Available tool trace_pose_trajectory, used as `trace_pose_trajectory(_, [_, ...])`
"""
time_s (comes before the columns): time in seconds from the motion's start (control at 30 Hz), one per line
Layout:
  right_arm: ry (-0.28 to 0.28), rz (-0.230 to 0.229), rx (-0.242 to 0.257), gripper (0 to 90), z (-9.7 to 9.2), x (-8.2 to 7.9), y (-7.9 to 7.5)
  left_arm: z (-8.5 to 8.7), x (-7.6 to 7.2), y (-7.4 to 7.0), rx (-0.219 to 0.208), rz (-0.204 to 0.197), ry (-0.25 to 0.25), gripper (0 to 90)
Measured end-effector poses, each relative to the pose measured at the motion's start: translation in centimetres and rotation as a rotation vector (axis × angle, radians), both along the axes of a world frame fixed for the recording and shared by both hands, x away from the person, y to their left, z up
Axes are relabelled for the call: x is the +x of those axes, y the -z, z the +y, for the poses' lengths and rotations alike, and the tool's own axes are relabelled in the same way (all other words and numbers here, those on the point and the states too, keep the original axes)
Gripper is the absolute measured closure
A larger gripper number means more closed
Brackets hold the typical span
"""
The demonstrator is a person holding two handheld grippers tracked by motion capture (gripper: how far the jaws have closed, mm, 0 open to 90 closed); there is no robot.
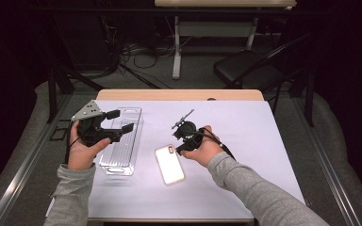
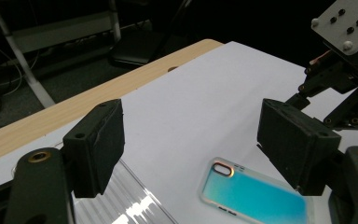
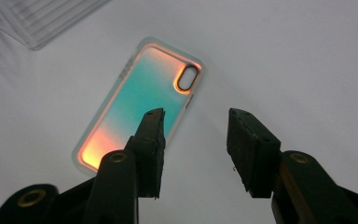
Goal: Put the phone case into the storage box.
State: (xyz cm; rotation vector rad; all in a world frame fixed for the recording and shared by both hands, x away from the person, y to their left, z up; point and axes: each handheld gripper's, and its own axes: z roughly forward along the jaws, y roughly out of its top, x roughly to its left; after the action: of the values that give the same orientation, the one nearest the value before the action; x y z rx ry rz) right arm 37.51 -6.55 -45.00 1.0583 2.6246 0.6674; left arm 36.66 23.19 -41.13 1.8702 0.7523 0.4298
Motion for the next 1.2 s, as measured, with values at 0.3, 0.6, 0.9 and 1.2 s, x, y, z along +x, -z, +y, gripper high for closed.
trace_pose_trajectory(0.3, [-0.014, 0.042, 0.001, 62.8, 0.2, 0.5, 0.3, 0.3, -0.1, 0.4, 0.006, 0.017, -0.003, 24.7])
trace_pose_trajectory(0.6, [0.138, 0.167, -0.007, 55.2, 0.9, 1.2, 1.9, 0.5, -0.2, 0.3, -0.006, 0.017, -0.006, 25.4])
trace_pose_trajectory(0.9, [0.253, 0.217, 0.002, 50.9, 1.1, 2.2, 2.7, 0.9, -0.2, 0.4, -0.017, 0.025, -0.013, 25.8])
trace_pose_trajectory(1.2, [0.294, 0.238, 0.061, 55.6, 1.3, 2.4, 3.3, 0.9, -0.2, 0.5, -0.017, 0.025, -0.015, 26.1])
